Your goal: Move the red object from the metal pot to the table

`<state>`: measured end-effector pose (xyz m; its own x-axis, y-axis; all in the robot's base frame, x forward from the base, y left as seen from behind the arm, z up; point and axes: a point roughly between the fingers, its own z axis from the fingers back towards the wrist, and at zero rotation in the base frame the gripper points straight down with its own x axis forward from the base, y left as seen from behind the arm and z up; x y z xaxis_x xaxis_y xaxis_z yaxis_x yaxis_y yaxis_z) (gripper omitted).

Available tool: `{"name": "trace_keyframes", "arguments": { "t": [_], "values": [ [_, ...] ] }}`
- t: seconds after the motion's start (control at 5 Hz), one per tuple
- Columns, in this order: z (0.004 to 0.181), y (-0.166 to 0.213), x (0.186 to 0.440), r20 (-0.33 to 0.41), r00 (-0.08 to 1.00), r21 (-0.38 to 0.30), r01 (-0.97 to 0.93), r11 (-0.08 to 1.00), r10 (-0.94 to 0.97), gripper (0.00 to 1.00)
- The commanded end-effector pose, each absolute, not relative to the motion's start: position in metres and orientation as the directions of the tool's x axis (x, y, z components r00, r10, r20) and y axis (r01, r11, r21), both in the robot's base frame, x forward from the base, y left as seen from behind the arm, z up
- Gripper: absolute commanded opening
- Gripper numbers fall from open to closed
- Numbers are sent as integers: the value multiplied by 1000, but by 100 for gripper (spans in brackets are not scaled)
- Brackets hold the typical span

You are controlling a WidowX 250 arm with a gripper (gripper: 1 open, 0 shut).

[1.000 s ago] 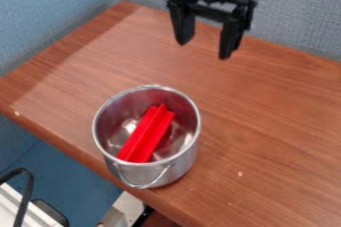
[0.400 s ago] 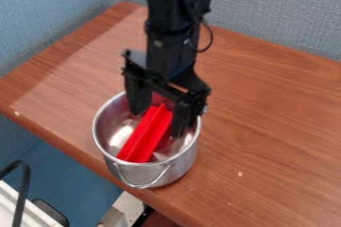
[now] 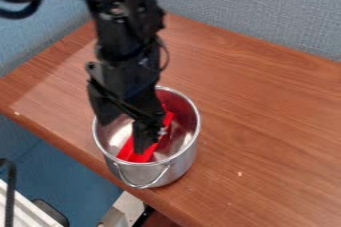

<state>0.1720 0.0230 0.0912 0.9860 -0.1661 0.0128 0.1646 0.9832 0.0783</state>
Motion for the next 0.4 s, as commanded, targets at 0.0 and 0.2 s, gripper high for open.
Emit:
{"name": "trace_keyframes", "arguments": {
  "t": [0.0,0.2],
  "values": [
    [90,30,174,24,987,90,157,983,-160,100],
    [86,32,177,15,989,95,144,985,-146,100]
  ]
}}
